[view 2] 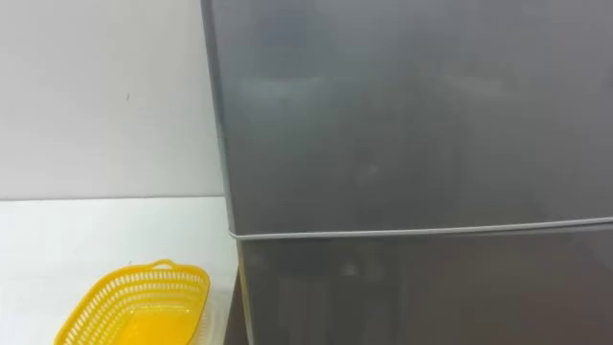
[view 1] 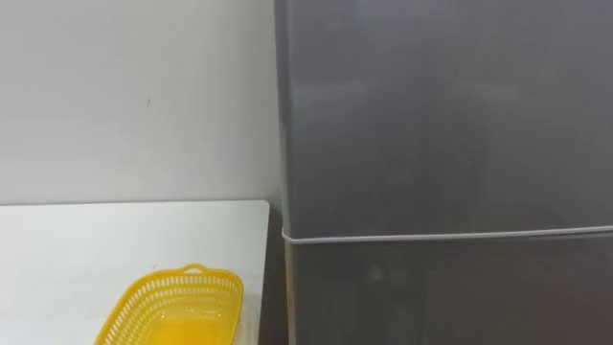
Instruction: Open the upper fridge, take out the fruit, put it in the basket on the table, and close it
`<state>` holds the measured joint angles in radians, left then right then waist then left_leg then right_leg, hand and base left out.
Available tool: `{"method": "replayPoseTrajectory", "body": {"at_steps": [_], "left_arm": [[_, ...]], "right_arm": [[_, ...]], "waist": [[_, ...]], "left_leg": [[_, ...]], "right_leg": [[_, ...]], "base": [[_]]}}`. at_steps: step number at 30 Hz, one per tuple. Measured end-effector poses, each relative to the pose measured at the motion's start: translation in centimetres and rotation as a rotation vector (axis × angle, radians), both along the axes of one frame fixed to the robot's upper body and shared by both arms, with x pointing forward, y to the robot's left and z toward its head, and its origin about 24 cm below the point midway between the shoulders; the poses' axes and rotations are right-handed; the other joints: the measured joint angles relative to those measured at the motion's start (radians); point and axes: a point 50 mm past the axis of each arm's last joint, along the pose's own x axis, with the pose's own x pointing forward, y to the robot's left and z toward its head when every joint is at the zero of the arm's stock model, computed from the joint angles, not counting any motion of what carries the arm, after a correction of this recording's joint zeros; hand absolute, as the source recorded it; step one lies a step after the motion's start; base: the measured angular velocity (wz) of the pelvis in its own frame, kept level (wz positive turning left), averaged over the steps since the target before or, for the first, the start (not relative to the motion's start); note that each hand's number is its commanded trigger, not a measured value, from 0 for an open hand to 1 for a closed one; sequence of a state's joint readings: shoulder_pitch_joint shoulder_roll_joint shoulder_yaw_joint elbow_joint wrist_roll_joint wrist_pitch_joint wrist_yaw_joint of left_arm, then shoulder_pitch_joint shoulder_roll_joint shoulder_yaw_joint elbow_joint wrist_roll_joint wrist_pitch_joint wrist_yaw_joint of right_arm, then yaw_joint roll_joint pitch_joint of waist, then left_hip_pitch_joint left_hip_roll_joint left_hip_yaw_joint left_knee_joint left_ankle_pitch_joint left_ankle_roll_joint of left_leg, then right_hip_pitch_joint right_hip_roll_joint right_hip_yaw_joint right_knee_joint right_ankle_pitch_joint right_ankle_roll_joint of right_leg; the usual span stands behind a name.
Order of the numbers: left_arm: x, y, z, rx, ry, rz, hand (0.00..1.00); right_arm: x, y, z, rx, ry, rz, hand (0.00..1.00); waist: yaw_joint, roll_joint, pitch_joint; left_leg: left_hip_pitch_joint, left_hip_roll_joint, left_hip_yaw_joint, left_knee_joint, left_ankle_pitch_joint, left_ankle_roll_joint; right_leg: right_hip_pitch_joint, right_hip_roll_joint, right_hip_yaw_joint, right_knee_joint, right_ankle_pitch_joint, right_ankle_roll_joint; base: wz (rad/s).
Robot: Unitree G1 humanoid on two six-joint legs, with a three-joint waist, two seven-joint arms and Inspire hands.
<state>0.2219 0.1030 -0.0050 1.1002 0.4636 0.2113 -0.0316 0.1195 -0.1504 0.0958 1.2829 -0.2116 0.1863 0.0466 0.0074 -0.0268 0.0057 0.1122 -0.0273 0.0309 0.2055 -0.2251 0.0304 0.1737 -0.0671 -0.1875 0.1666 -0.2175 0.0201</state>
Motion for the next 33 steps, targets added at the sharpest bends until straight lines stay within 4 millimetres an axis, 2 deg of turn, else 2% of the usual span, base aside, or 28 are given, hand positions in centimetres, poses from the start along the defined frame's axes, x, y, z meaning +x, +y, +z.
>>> {"method": "replayPoseTrajectory", "body": {"at_steps": [14, 20, 26, 27, 33], "left_arm": [[-0.1, 0.3, 0.0, 0.031, -0.010, 0.031, 0.00], [-1.0, 1.0, 0.2, 0.083, -0.069, 0.328, 0.00], [-1.1, 2.3, 0.5, 0.186, -0.174, 0.714, 0.00], [-1.0, 2.6, 0.6, 0.216, -0.201, 0.791, 0.00], [1.2, 4.9, 2.1, 0.367, -0.430, 1.093, 0.00]], "right_arm": [[-0.1, -0.1, 0.0, -0.017, 0.004, 0.030, 0.00], [0.0, -0.2, 0.0, -0.047, -0.008, 0.012, 0.00], [-0.3, -0.5, 0.1, -0.070, -0.011, -0.050, 0.00], [-0.3, -0.6, 0.1, -0.075, -0.016, -0.069, 0.00], [0.3, -1.0, 0.2, -0.115, -0.081, -0.107, 0.00]], "waist": [[0.001, -0.008, -0.0004], [0.004, -0.015, -0.0013], [0.015, -0.003, -0.0030], [0.016, 0.005, -0.0062], [0.031, 0.019, -0.0031]], "left_leg": [[0.002, 0.000, -0.006, -0.002, 0.000, 0.000], [0.002, -0.001, -0.006, -0.002, 0.000, 0.000], [-0.001, -0.001, -0.009, 0.000, 0.000, 0.000], [-0.004, -0.001, -0.009, 0.001, 0.000, 0.000], [0.003, 0.000, -0.008, -0.010, 0.000, 0.000]], "right_leg": [[0.002, 0.000, -0.002, 0.001, -0.003, 0.000], [0.003, -0.001, -0.004, 0.000, -0.003, 0.000], [0.003, -0.001, -0.008, 0.001, -0.003, 0.000], [0.001, -0.001, -0.010, 0.002, -0.003, 0.000], [0.004, 0.000, -0.006, 0.006, -0.002, 0.000]], "base": [[0.00], [0.00], [0.01], [0.05], [-0.01]]}}
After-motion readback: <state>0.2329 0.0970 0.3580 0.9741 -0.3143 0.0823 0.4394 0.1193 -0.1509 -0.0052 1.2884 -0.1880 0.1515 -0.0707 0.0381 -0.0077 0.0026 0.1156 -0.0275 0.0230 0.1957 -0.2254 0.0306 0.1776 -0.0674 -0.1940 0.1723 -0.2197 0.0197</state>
